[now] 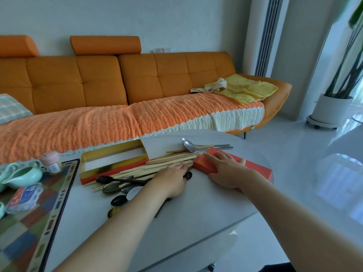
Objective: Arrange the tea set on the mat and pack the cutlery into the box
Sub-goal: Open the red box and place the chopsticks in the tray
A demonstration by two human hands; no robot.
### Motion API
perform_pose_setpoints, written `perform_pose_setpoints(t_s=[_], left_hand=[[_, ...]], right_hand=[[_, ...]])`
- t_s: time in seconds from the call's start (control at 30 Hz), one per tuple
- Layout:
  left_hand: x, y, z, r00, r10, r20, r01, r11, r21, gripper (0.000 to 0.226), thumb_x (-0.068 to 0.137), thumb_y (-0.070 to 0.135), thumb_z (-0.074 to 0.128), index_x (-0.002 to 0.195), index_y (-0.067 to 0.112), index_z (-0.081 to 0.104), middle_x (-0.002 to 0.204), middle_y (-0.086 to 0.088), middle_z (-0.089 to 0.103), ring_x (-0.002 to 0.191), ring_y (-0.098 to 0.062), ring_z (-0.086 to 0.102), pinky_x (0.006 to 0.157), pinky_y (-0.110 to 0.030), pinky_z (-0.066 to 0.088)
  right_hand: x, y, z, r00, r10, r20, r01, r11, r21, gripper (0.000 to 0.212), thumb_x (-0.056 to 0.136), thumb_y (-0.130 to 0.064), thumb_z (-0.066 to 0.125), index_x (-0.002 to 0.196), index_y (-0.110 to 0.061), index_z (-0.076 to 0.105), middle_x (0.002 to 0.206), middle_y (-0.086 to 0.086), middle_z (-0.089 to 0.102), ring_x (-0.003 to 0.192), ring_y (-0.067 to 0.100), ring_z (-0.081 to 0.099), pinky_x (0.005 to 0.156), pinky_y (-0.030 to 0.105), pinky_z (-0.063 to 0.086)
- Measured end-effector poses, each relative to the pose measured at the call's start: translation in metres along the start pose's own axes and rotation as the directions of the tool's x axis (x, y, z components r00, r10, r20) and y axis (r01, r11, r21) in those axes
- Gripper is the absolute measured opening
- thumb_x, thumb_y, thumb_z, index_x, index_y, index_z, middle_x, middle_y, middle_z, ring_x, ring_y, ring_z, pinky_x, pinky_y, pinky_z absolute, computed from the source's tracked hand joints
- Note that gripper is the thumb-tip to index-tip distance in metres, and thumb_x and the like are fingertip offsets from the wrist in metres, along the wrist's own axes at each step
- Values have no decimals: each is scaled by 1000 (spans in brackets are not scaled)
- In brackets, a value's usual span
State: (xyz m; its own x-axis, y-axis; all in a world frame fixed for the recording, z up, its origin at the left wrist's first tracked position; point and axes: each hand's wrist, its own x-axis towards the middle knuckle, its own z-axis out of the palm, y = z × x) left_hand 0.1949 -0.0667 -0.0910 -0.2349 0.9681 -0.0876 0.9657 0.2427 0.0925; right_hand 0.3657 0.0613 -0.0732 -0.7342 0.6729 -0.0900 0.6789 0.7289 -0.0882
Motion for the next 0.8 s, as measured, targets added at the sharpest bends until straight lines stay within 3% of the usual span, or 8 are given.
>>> perform_pose_setpoints(t_s=[0.3,0.43,0.5,0.57,0.7,0.8], left_hand=[[0,1,-9,997,-63,-50,67,994,83,44,93,41,42,134,28,52,146,3,42,134,-23,34,109,-40,32],[10,3,-13,987,-37,-154,50,995,81,52,91,53,44,140,34,48,143,2,47,133,-24,38,109,-41,29],[15,4,-11,985,47,-164,-40,998,46,47,93,48,43,138,34,51,144,10,48,133,-21,40,108,-38,33],[17,4,-8,987,108,-123,-101,993,62,38,94,40,42,123,29,63,133,14,56,125,-19,47,99,-35,41],[17,0,-8,974,68,-217,-41,991,124,32,89,27,42,94,21,74,104,6,66,103,-23,58,91,-34,44],[15,1,-17,976,31,-216,0,990,143,27,88,26,47,92,22,74,100,4,67,98,-24,59,92,-34,43]], right_hand=[[5,-1,-3,986,169,-14,-169,985,-22,72,83,-43,49,148,-32,20,151,7,29,140,33,26,103,73,23],[15,2,-3,981,190,-35,-191,981,-29,75,84,-46,53,148,-26,20,150,13,32,138,38,31,104,68,29],[18,3,-3,983,171,-58,-174,984,-37,75,85,-47,53,149,-27,21,150,12,35,136,38,35,103,64,34],[20,4,-2,983,166,-72,-171,984,-57,70,86,-48,49,149,-28,23,150,11,35,135,37,35,104,63,34],[23,2,6,982,173,-79,-180,979,-93,64,91,-47,39,150,-29,21,152,12,29,138,38,28,105,64,29],[25,-2,7,979,183,-84,-192,974,-117,61,94,-45,36,150,-29,20,153,12,28,140,38,27,105,64,29]])
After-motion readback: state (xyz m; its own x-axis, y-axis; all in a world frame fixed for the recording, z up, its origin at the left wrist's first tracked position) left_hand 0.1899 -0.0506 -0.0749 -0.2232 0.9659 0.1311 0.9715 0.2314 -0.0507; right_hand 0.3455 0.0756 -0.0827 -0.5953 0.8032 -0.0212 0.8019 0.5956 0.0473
